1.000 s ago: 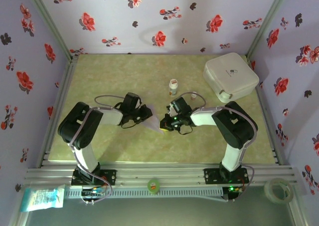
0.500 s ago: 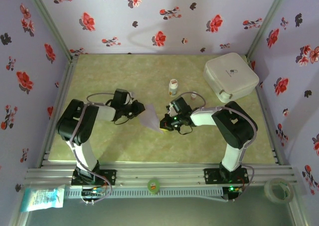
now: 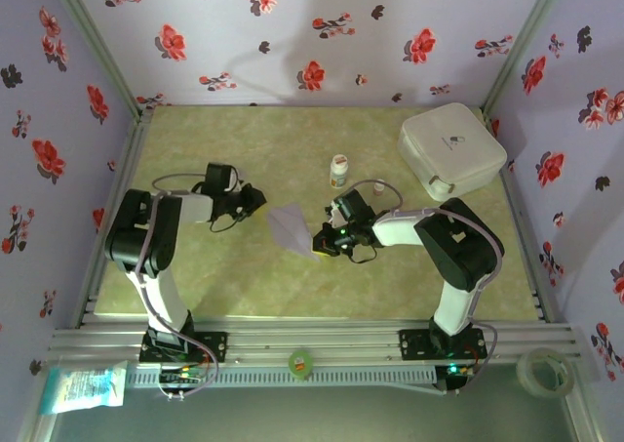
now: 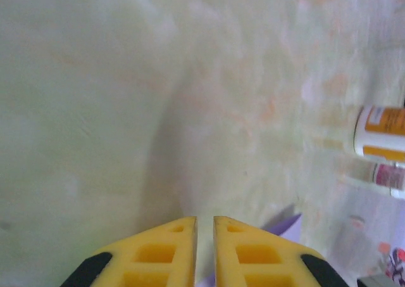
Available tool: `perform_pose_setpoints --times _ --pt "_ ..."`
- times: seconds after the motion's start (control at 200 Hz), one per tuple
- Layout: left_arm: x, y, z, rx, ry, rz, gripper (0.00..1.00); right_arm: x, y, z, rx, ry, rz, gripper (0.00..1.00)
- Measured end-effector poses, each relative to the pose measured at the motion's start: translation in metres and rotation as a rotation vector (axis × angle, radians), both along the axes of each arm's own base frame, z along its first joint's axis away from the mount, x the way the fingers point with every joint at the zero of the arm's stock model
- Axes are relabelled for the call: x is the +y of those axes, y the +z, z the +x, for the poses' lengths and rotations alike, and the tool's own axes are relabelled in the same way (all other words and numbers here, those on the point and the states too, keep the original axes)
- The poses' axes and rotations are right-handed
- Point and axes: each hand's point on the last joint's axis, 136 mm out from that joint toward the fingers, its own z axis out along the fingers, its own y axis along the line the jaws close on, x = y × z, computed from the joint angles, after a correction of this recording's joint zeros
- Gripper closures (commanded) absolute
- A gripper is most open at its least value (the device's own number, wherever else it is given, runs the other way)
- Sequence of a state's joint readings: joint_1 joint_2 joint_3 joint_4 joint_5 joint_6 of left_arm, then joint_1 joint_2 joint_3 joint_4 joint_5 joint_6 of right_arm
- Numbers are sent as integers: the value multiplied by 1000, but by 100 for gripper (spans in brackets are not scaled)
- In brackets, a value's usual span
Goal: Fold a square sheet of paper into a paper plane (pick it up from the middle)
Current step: Fourth fold the wing at the center of the table.
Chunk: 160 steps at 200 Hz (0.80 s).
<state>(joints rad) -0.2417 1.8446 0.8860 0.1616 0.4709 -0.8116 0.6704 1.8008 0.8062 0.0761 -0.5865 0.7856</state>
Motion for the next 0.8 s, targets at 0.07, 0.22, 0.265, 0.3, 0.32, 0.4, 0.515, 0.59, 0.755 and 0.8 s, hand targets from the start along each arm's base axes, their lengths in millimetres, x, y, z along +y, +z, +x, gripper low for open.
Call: perform_pose_setpoints --times 0.07,0.22,0.265,0.3,0.32,0.4,0.515,0.59,0.755,0.8 --pt "5 5 3 -5 14 15 83 0 0 0 4 0 -4 100" --pt "0 28 -2 -37 0 25 82 -1 0 -1 9 -1 -10 100" --pt "-6 38 -4 -60 -17 21 82 -1 1 -1 9 -2 -11 100" --pt "-14 45 -7 -78 -38 16 82 -2 1 -1 11 -3 -13 100" --pt "-19 49 -9 -87 -53 13 82 -2 1 -1 11 -3 -13 100" --pt "-41 57 -21 -106 -118 -4 82 -2 2 -2 15 -3 -17 100" --pt "-71 58 -41 -103 -208 -21 82 -4 2 -3 22 -5 -26 100" --pt "-87 58 -51 -105 -253 -29 83 -5 2 -4 27 -9 -33 99" --pt "-100 39 -62 -74 -300 -10 89 -6 2 -6 31 -9 -44 98" --pt "-98 31 -62 -64 -301 9 89 -7 2 -6 31 -10 -46 97"
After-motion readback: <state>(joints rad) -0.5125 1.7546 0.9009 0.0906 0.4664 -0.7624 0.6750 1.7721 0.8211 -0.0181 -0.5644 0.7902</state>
